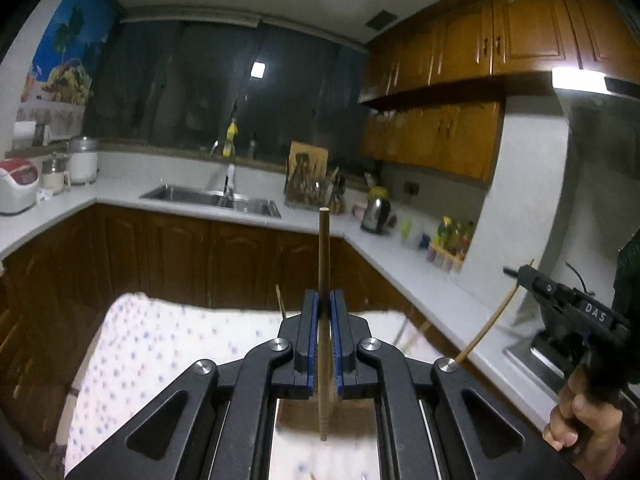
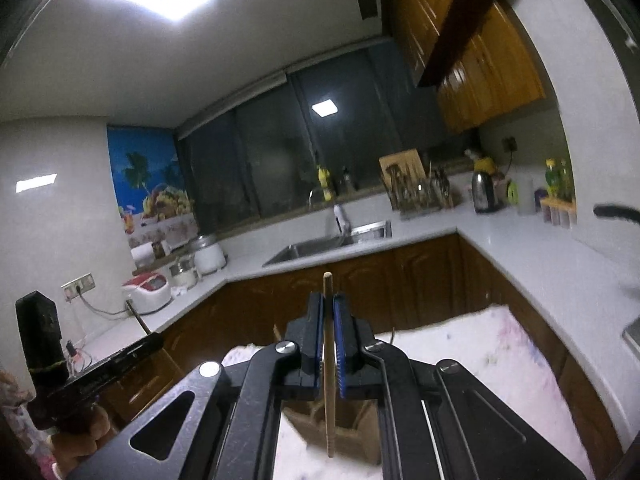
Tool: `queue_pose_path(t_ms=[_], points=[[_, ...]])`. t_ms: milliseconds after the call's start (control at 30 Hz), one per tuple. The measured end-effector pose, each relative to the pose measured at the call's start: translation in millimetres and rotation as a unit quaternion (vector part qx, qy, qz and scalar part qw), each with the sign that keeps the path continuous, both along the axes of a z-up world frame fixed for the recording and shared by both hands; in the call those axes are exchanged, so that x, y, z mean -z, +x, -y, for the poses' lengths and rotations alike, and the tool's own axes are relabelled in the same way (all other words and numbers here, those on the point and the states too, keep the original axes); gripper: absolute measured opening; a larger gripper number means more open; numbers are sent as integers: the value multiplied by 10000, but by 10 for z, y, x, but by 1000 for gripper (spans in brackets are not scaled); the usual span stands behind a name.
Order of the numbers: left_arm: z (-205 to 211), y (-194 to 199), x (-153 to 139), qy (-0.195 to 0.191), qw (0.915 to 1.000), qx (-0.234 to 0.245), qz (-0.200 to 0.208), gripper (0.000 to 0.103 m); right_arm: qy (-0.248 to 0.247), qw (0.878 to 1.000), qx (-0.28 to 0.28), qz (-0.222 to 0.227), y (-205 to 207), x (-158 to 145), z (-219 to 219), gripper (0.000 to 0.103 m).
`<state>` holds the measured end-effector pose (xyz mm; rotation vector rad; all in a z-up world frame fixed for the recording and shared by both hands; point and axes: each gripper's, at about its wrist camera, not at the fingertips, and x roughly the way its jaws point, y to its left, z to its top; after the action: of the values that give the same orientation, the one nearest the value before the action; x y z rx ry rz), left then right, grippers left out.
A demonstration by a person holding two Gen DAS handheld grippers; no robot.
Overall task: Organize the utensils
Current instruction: 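Lift both held wooden chopsticks and carry them over the wooden utensil holder, then open both tools to drop the chopsticks into the holder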
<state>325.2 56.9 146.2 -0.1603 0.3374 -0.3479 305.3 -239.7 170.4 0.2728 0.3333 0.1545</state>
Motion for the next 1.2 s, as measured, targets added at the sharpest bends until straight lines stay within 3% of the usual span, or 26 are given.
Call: queue_pose_path(t_ms=[233,533,733,967,1200], points=[[163,490,148,-44,9994,-251,228,4,-200,9995,154,193,330,7,-2,5],[449,961,894,-187,9985,-517,-77,4,-161,9994,306,-57,476,548,28,5],[623,1173,1230,-25,9977,-559,-376,4,67,9985,354,-406,536,914,80,5],[732,1361,1232,200,9969,-529,-545,4,178,9956,291,-873,616,1201,88,5],[654,1437,1082,209,9966,-468,-643,5,222,9937,319,-1054,696,1221,138,6]])
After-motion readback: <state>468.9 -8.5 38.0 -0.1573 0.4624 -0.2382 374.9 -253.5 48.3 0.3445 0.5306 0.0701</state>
